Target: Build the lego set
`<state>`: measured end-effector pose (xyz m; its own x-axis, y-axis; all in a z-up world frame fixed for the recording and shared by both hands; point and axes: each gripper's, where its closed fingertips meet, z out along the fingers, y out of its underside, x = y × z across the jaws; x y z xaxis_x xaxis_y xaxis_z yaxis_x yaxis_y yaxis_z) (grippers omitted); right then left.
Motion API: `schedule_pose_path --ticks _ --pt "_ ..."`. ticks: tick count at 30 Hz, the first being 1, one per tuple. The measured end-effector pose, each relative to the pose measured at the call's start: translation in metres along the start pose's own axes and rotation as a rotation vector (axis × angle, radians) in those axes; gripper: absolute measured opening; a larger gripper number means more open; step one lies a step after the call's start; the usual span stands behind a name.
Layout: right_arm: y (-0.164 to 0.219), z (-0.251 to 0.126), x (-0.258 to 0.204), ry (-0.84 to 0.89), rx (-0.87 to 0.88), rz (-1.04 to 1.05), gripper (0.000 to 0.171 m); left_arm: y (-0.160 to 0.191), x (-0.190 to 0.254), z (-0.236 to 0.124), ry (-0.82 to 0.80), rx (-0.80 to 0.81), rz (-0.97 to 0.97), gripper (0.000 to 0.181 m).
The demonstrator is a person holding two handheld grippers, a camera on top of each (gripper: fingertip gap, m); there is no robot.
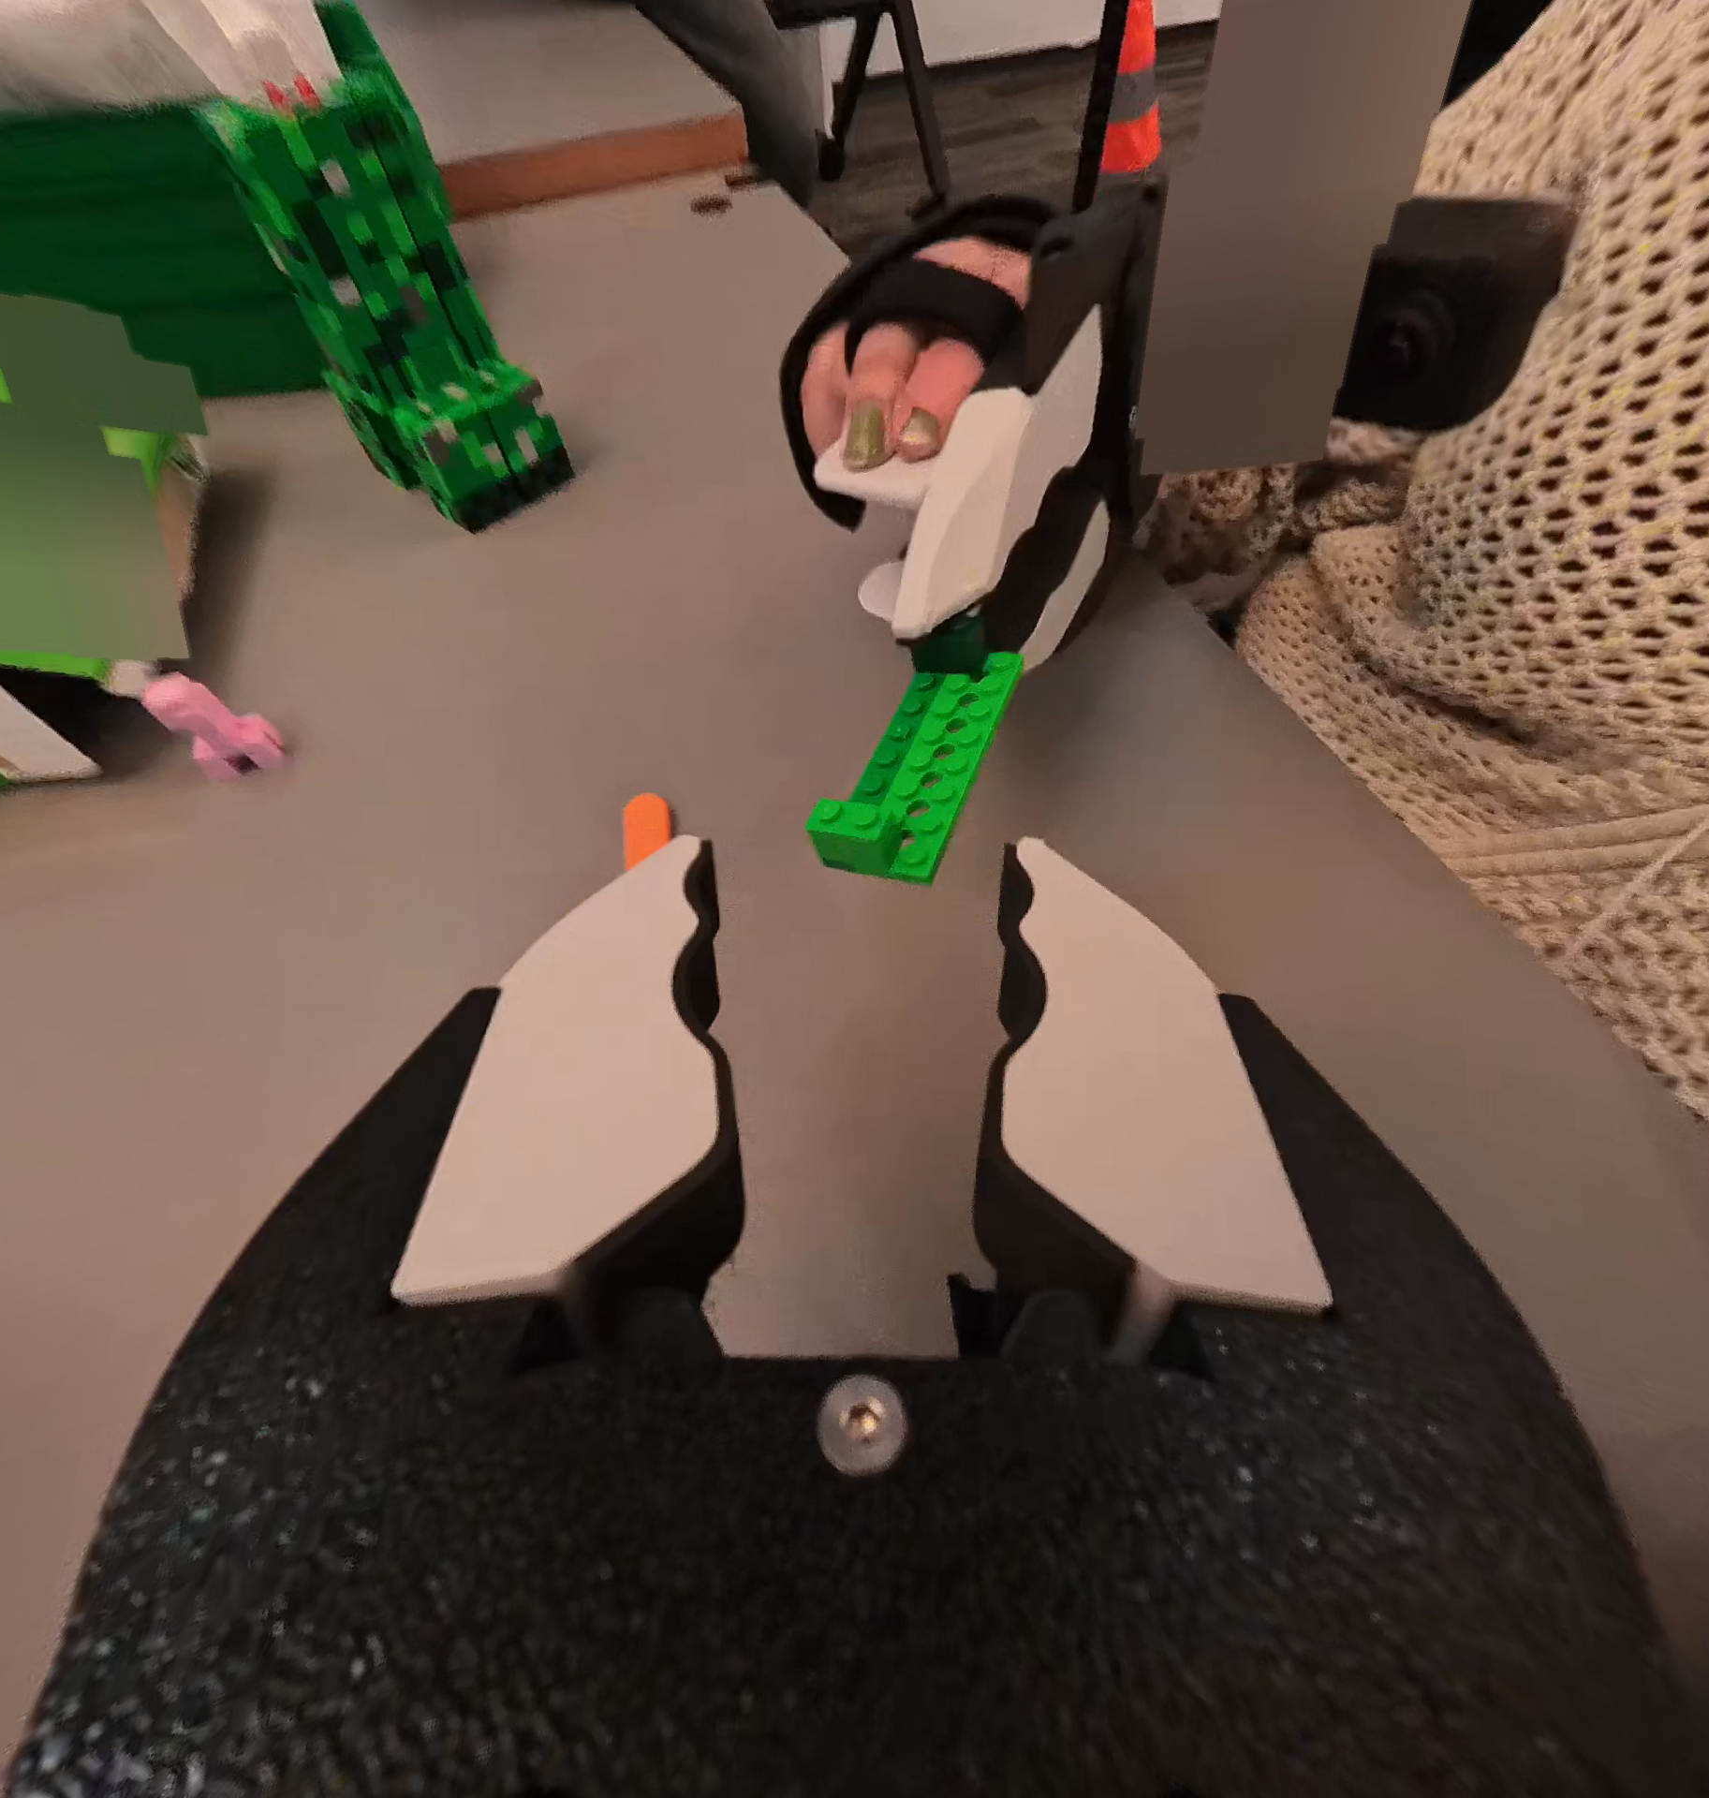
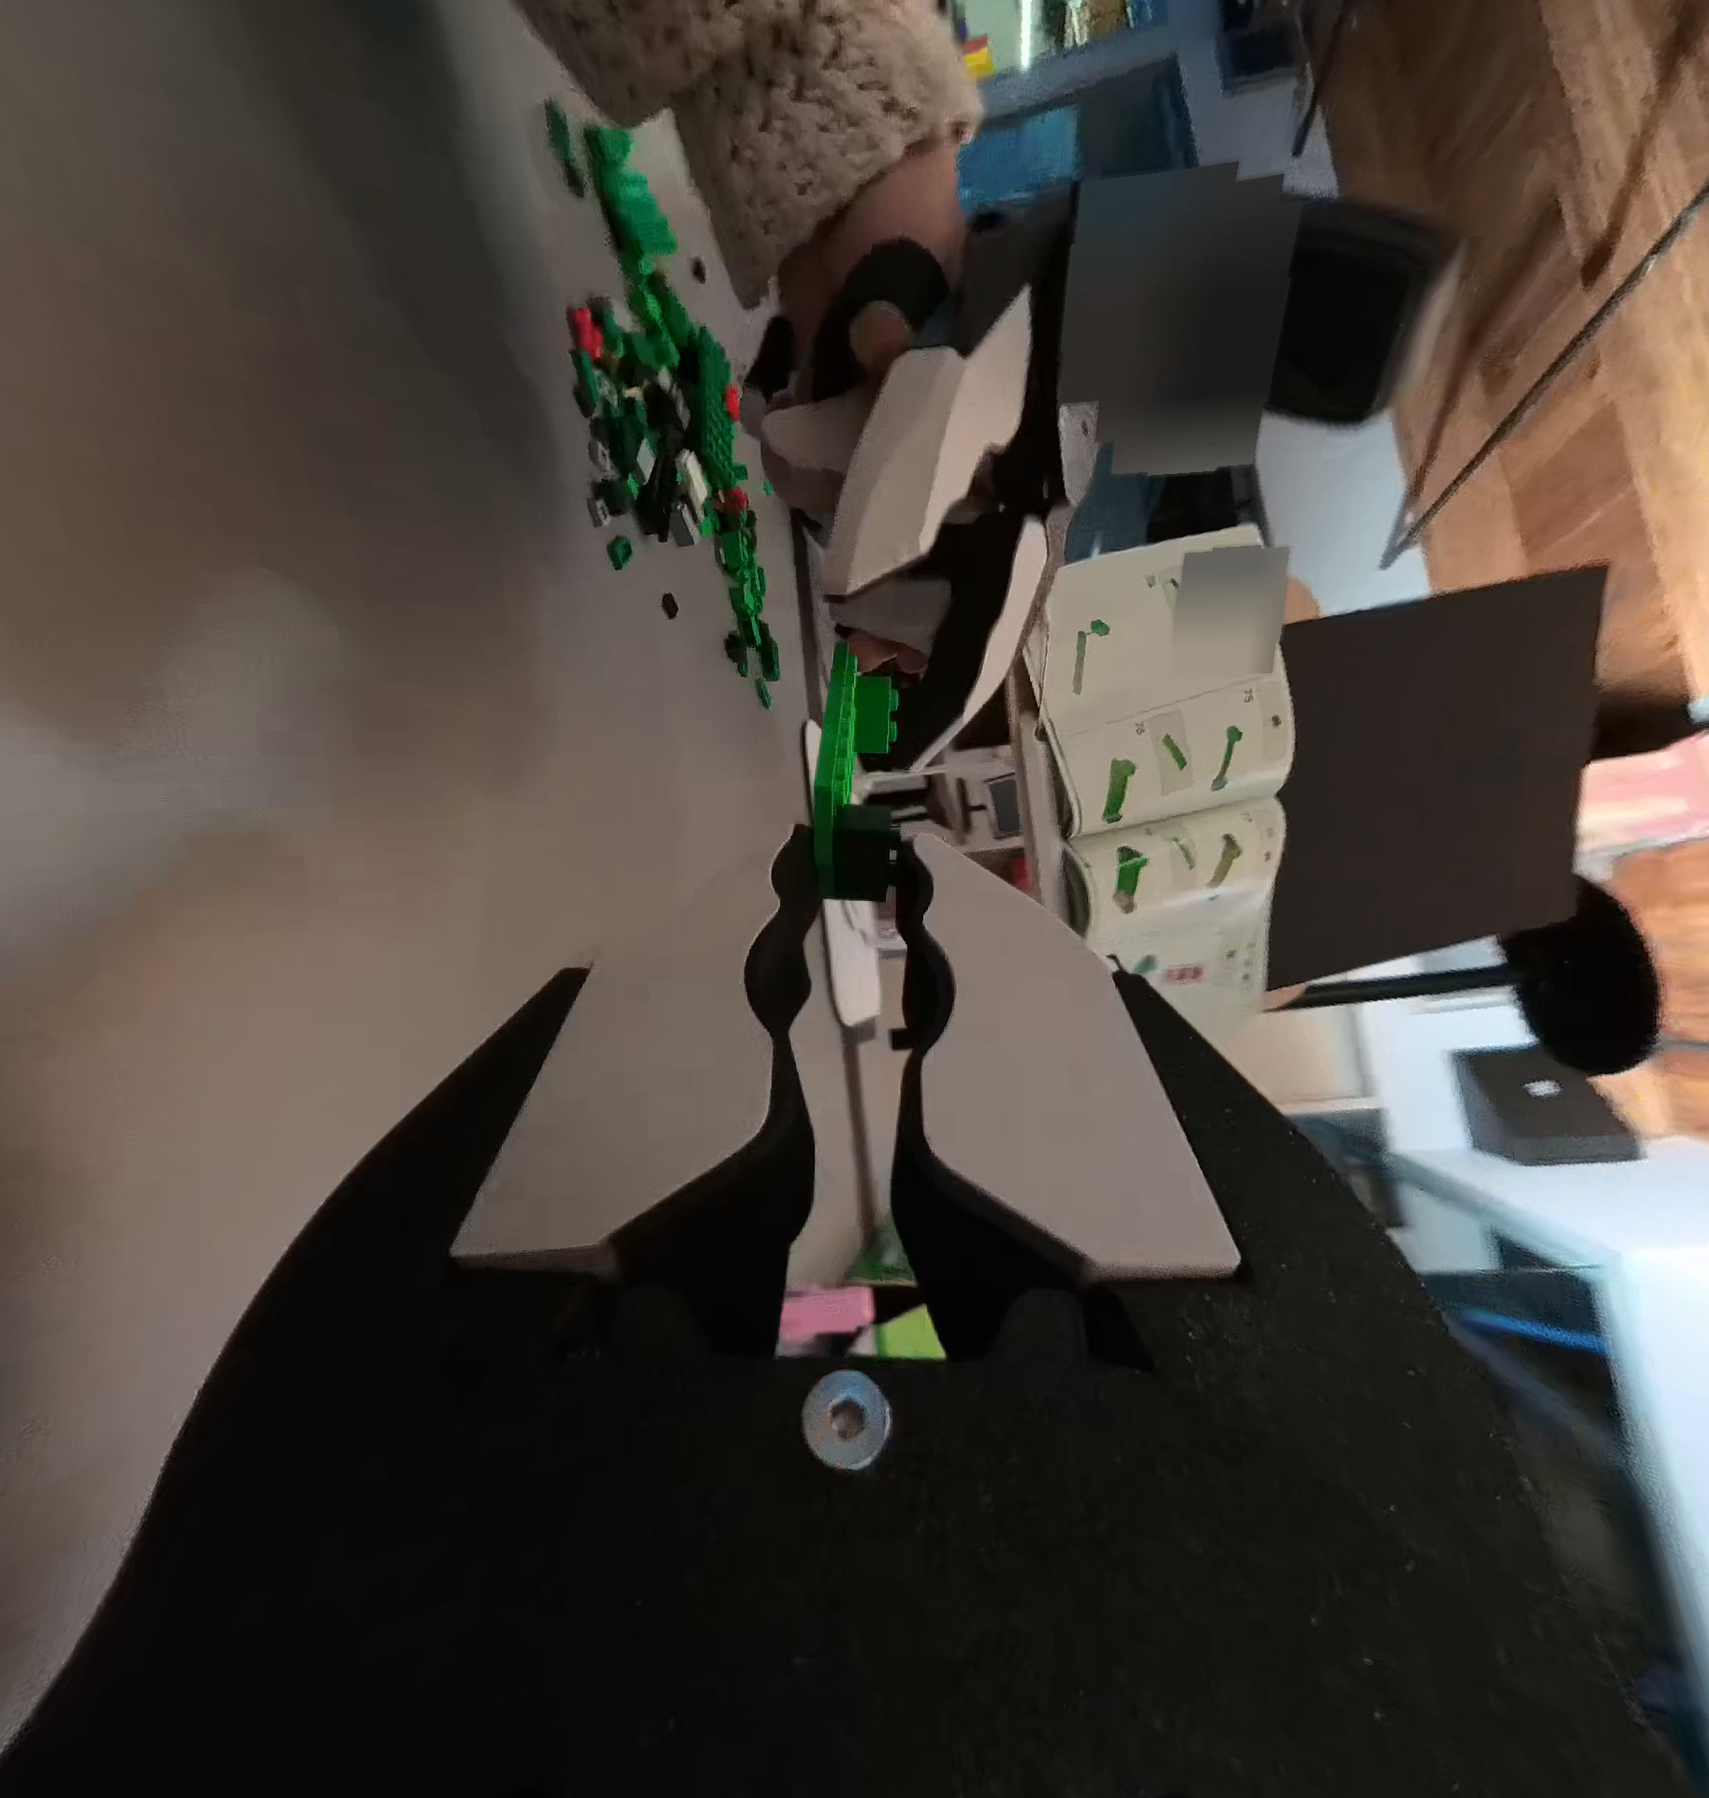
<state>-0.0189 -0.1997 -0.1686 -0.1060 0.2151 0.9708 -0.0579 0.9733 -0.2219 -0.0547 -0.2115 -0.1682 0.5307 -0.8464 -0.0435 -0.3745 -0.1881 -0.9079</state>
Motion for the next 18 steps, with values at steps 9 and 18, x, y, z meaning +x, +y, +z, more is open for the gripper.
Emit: schedule_pose_path --ticks 9,18 --pt "-0.011 -0.014 0.050 -0.094 0.168 0.348 0.015 -0.046 -0.013 -0.008 -0.441 0.031 0.585 0.051" --pt "-0.034 -0.026 0.079 -0.077 0.221 0.289 0.015 -0.088 0.012 -0.017 -0.522 0.167 0.762 0.017"
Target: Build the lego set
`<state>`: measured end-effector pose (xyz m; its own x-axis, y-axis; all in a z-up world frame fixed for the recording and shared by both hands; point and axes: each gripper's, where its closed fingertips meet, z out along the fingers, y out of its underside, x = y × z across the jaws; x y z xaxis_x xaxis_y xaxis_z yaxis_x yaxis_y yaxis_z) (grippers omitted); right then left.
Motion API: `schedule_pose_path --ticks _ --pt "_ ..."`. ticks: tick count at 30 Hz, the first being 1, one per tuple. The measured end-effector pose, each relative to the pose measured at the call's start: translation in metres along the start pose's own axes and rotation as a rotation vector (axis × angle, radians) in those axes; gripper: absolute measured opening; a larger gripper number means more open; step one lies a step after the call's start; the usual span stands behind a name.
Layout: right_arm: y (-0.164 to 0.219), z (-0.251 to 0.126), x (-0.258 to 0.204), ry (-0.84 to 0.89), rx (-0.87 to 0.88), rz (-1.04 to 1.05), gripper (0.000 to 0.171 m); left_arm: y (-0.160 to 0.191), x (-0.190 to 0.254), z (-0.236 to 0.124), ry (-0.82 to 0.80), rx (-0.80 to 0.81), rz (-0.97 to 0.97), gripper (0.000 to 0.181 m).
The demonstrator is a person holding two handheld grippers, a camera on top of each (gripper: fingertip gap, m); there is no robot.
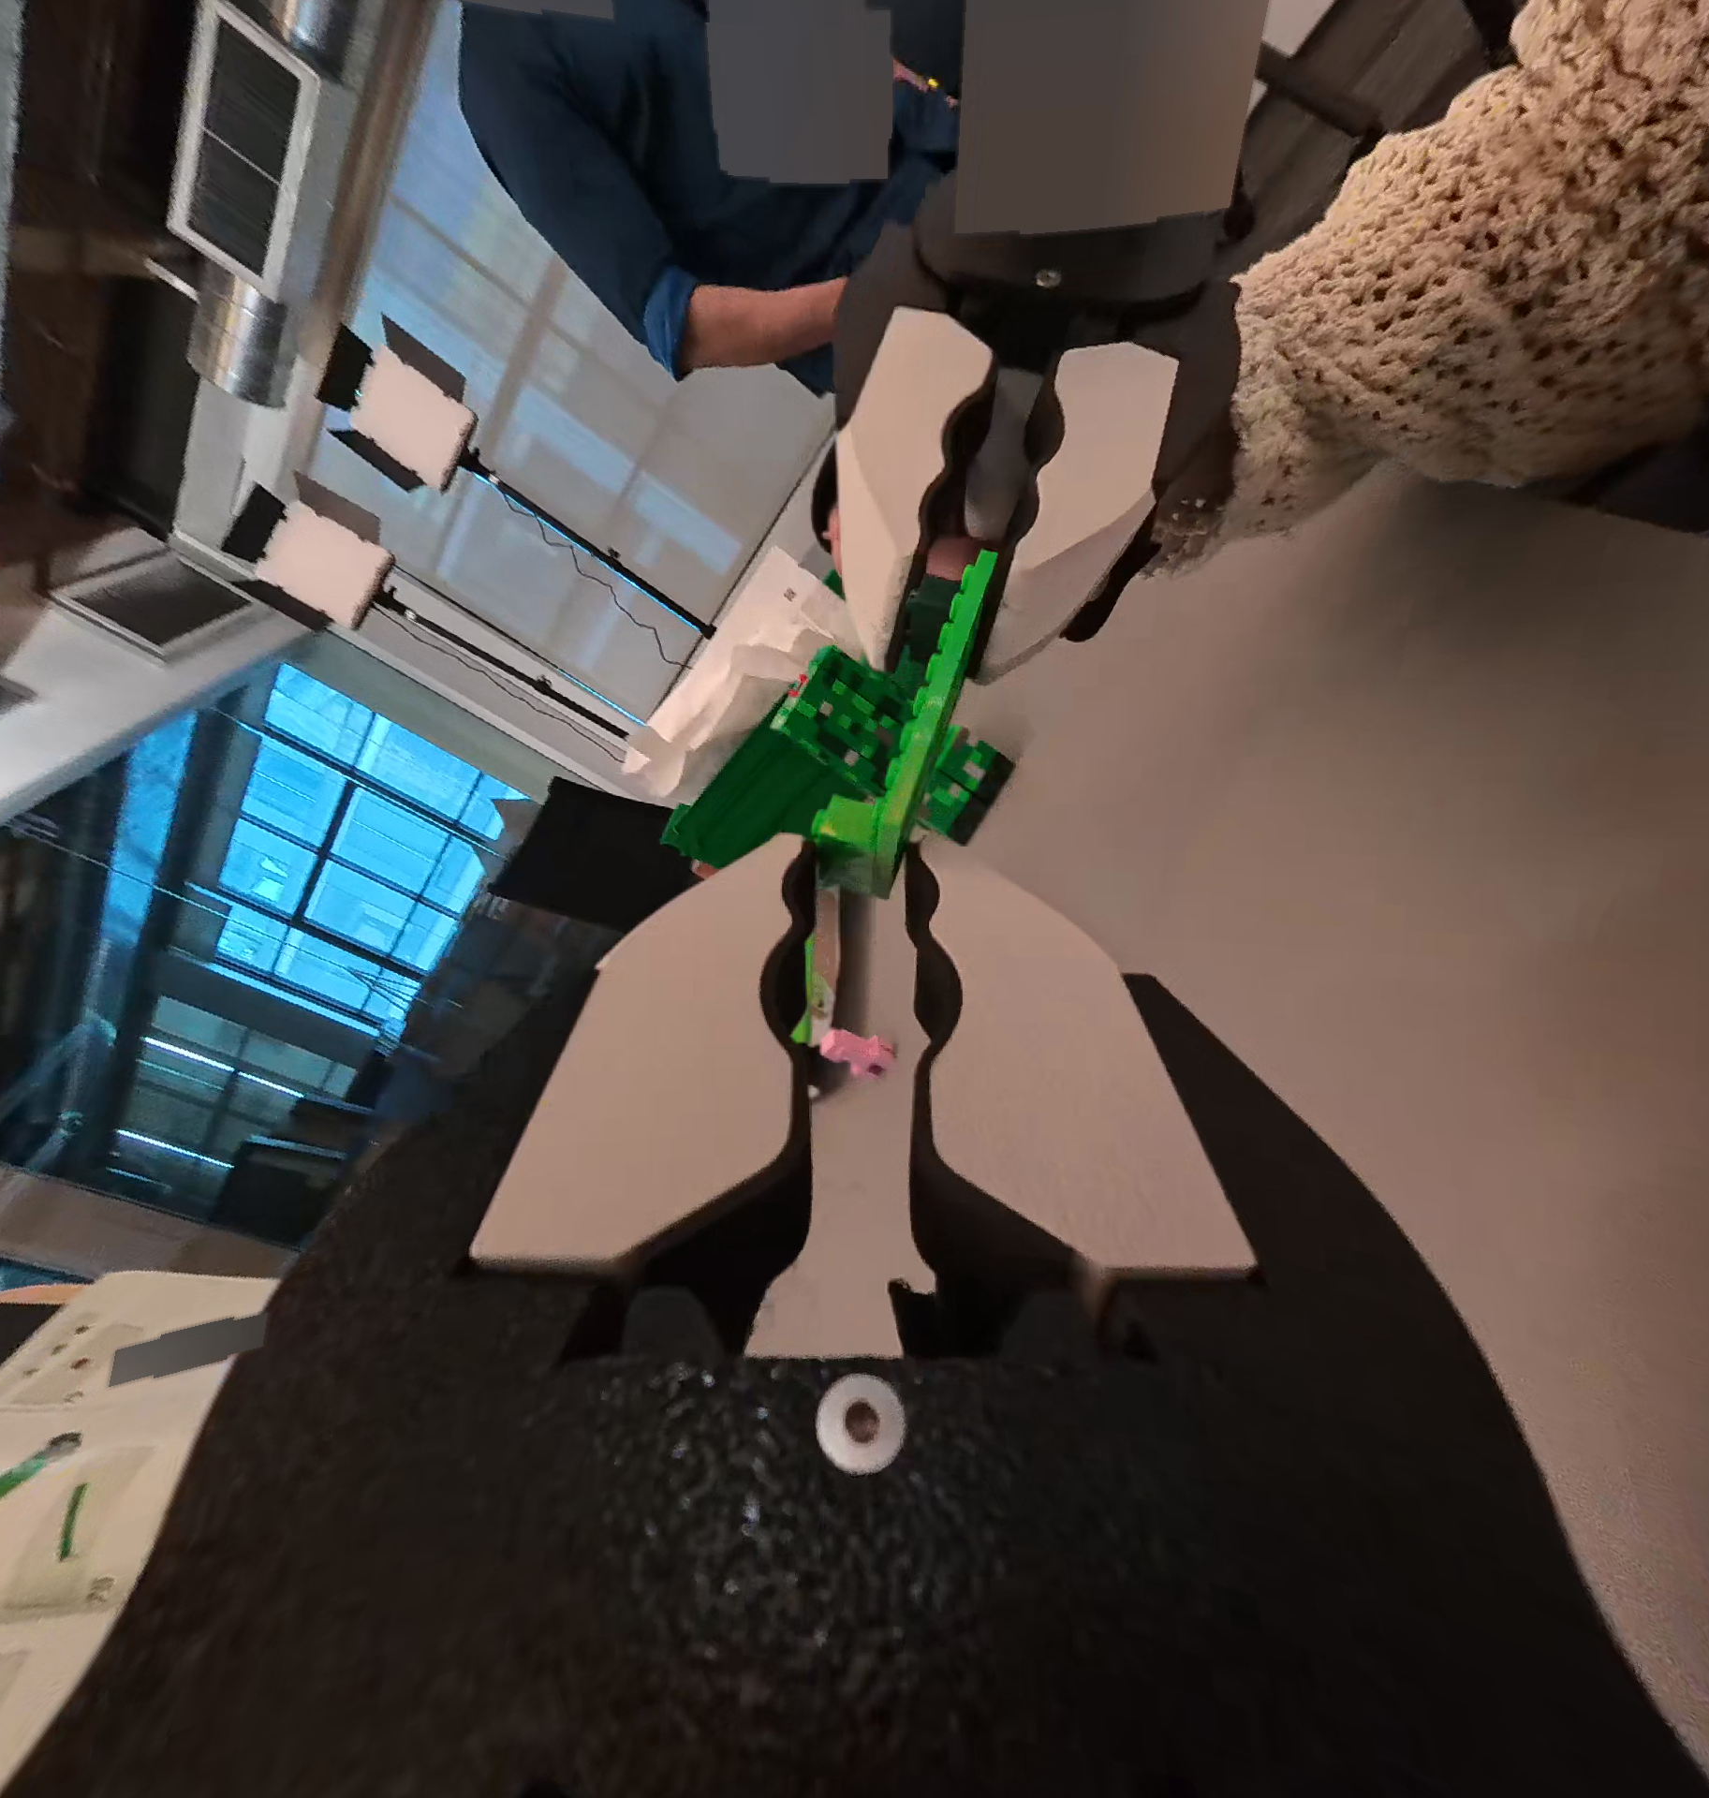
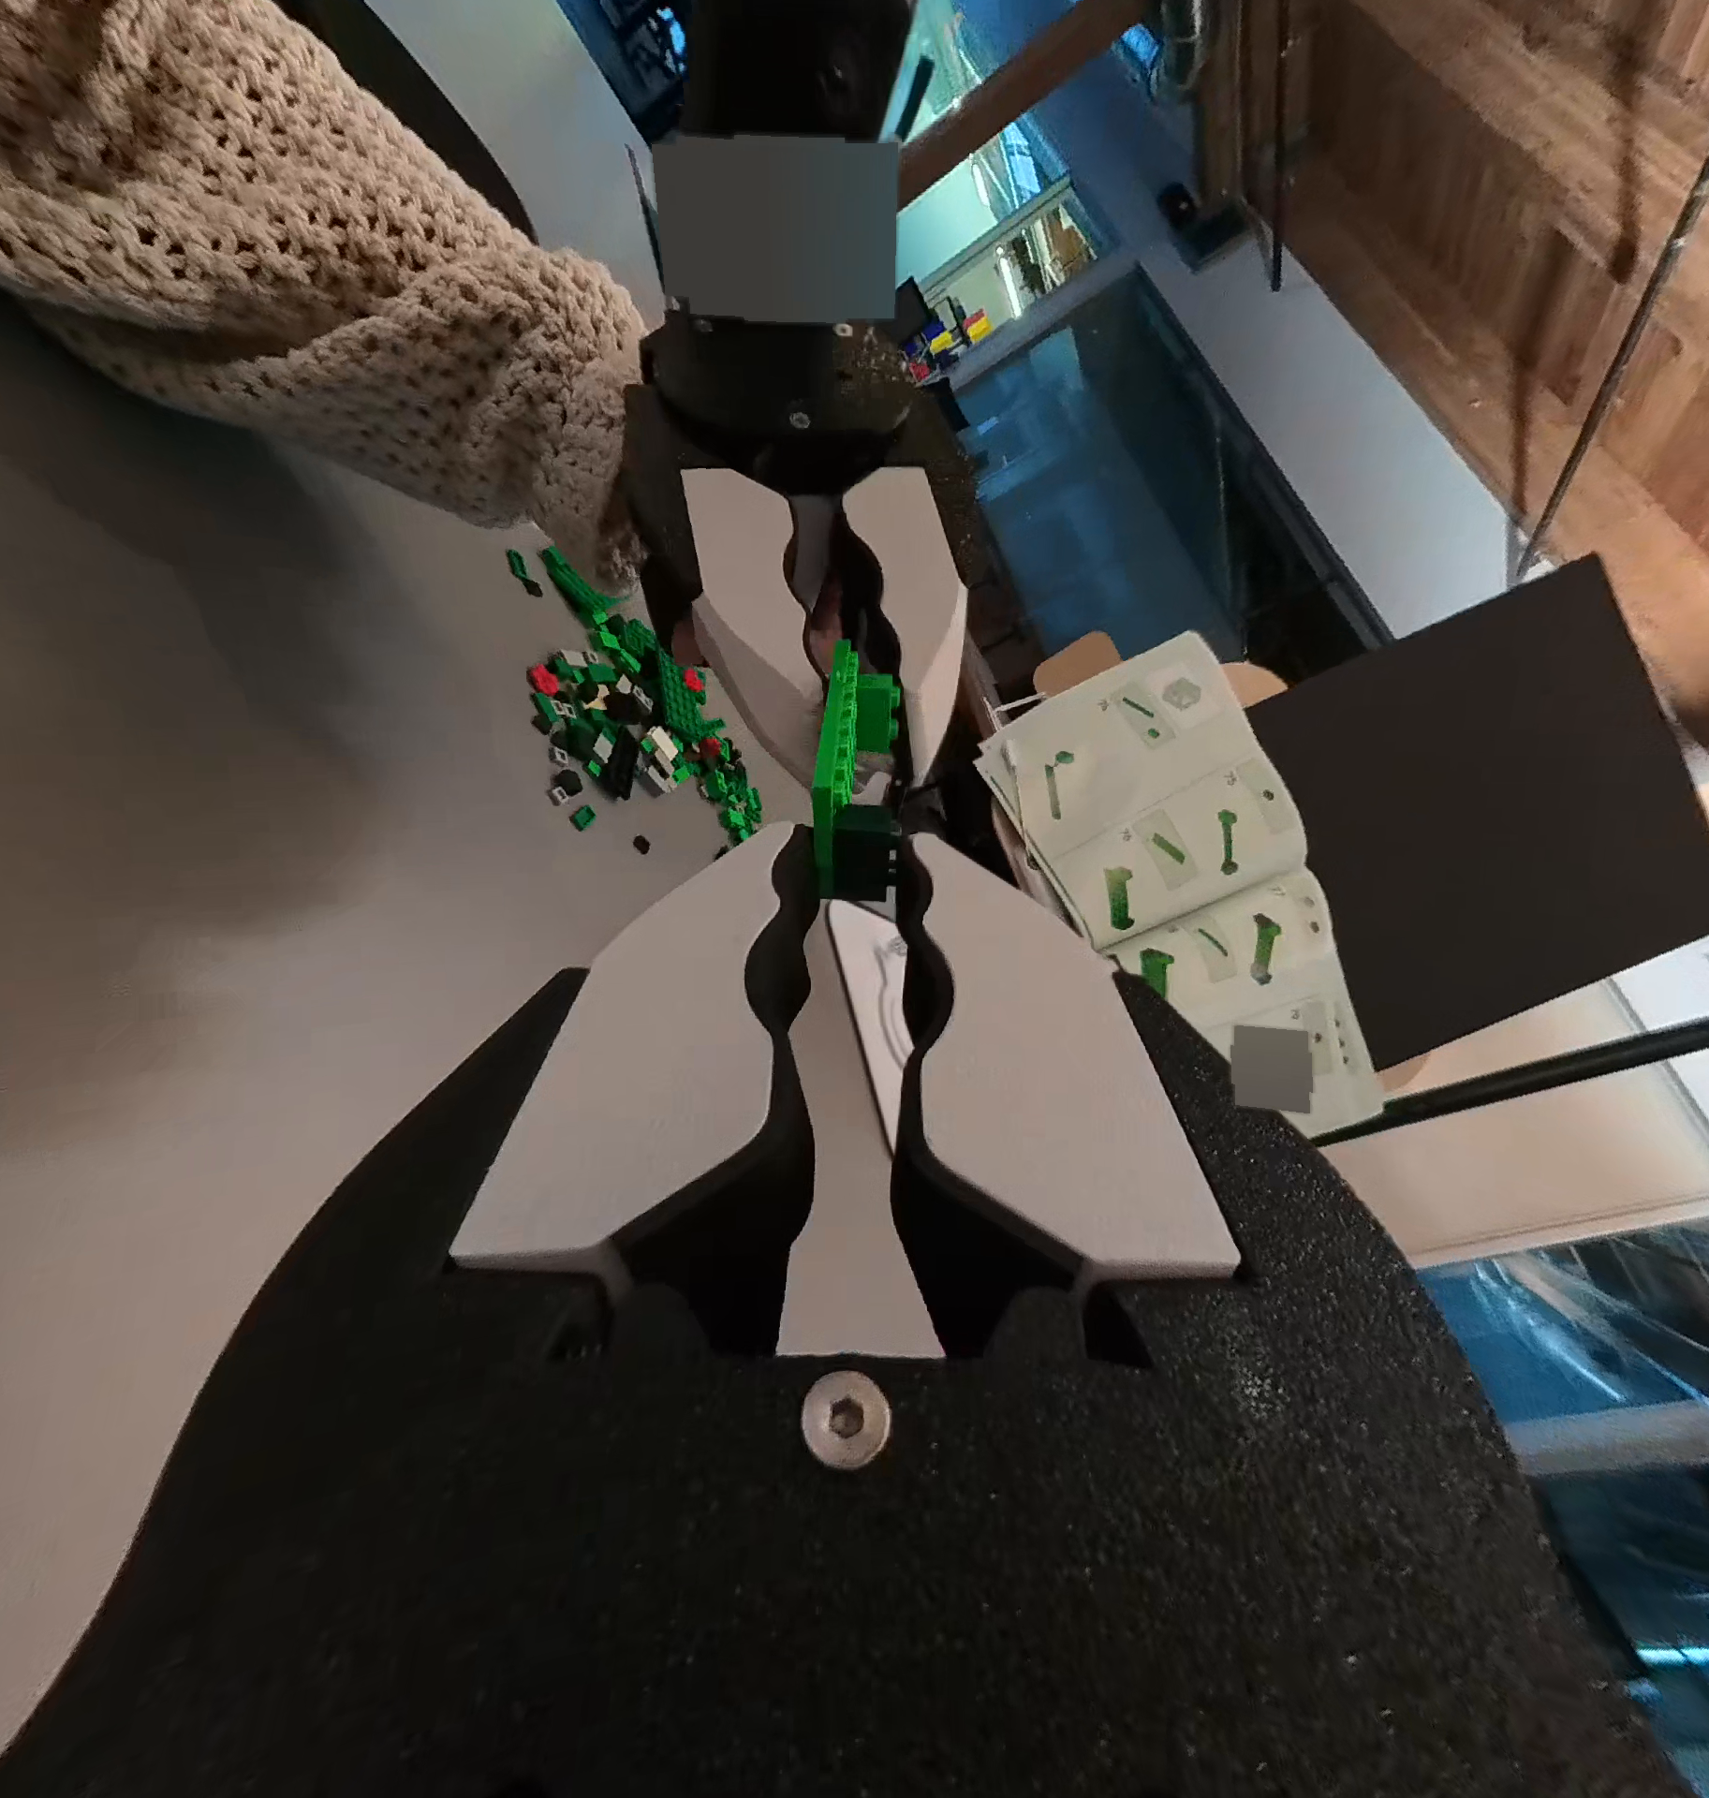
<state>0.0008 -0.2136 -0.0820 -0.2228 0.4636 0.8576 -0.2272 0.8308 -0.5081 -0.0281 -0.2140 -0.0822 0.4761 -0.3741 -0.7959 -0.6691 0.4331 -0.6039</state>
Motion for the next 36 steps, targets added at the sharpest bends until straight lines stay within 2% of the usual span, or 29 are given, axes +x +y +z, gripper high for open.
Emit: schedule_pose_path --ticks 8,13,15,17,19,21,24,28,33,36 --pt "-0.016 -0.006 0.006 -0.066 -0.030 -0.084 0.015 -0.017 -0.003 -0.004 -0.010 0.054 0.032 0.015" --pt "-0.014 -0.007 0.006 -0.079 -0.045 -0.110 0.015 -0.016 -0.002 -0.003 -0.014 0.046 0.016 0.015" --pt "-0.011 -0.008 0.008 -0.047 -0.030 -0.143 0.015 -0.011 -0.003 0.000 -0.009 0.028 -0.046 0.017" --pt "-0.003 -0.009 0.008 0.011 -0.027 -0.236 0.015 -0.001 -0.003 0.001 0.024 0.006 -0.150 0.036" --pt "0.008 -0.009 0.003 0.041 -0.053 -0.325 0.015 0.002 -0.001 0.000 0.102 0.048 -0.352 0.049" --pt "0.004 -0.011 -0.006 0.072 0.003 -0.405 0.015 -0.002 0.009 0.001 0.225 0.101 -0.543 0.057" --pt "-0.002 -0.013 -0.015 0.098 0.030 -0.512 0.015 -0.002 0.033 0.007 0.367 0.077 -0.607 0.055" --pt "-0.001 -0.013 -0.020 0.101 0.017 -0.615 0.015 -0.013 0.044 0.010 0.417 0.128 -0.611 0.044" --pt "0.008 -0.010 -0.028 0.082 0.000 -0.675 0.015 -0.005 0.051 0.011 0.463 0.098 -0.651 0.051" --pt "0.010 -0.008 -0.033 0.076 -0.017 -0.725 0.015 -0.002 0.054 0.012 0.475 0.094 -0.662 0.034"
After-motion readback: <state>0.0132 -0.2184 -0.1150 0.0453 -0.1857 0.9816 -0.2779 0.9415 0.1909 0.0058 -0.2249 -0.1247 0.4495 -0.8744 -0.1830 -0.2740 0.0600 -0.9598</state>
